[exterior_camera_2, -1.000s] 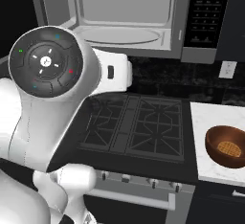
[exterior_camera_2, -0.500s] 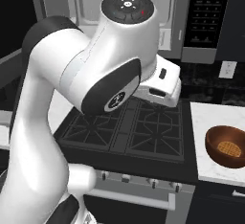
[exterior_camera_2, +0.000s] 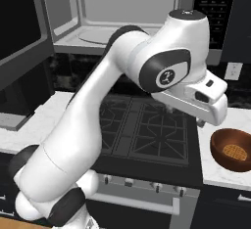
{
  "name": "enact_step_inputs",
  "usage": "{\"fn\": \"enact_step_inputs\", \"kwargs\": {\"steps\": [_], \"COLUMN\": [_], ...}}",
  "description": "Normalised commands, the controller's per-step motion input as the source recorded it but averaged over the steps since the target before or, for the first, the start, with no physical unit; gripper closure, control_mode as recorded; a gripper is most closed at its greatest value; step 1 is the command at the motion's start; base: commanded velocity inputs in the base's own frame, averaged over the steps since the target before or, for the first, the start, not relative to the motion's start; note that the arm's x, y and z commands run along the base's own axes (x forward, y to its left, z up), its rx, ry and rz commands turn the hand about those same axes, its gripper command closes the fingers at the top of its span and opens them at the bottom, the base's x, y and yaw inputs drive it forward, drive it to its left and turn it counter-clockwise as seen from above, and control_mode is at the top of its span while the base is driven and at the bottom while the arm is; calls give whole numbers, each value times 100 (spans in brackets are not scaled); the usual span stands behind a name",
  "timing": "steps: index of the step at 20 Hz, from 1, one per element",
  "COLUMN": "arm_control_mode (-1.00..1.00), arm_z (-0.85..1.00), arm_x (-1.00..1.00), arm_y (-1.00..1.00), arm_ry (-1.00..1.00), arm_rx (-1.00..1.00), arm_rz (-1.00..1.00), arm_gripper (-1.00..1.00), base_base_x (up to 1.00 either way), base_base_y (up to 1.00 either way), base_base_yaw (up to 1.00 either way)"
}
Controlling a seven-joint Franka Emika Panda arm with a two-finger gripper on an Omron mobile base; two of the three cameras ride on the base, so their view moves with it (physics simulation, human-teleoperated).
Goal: Open the microwave, place the bowl with waffle inside the microwave, then close the microwave door and turn it on.
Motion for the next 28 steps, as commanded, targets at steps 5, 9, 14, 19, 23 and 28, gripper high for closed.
{"fn": "enact_step_inputs", "kwargs": {"steps": [5, 9, 14, 19, 23, 28], "arm_control_mode": [-100, -100, -100, -100, -100, -100], "arm_z": [-100, -74, -51, -35, -12, -2], "arm_x": [36, 74, 80, 40, 16, 0], "arm_y": [-51, -53, -64, -78, -79, -40], "arm_ry": [3, 1, 7, 1, 0, 0], "arm_rx": [7, 6, 17, 28, 30, 23], "arm_rz": [-44, -45, -49, -49, -43, -28], "arm_gripper": [-100, -100, -100, -100, -100, -100], "base_base_x": [0, 0, 0, 0, 0, 0], "base_base_y": [0, 0, 0, 0, 0, 0], "base_base_yaw": [0, 0, 0, 0, 0, 0]}}
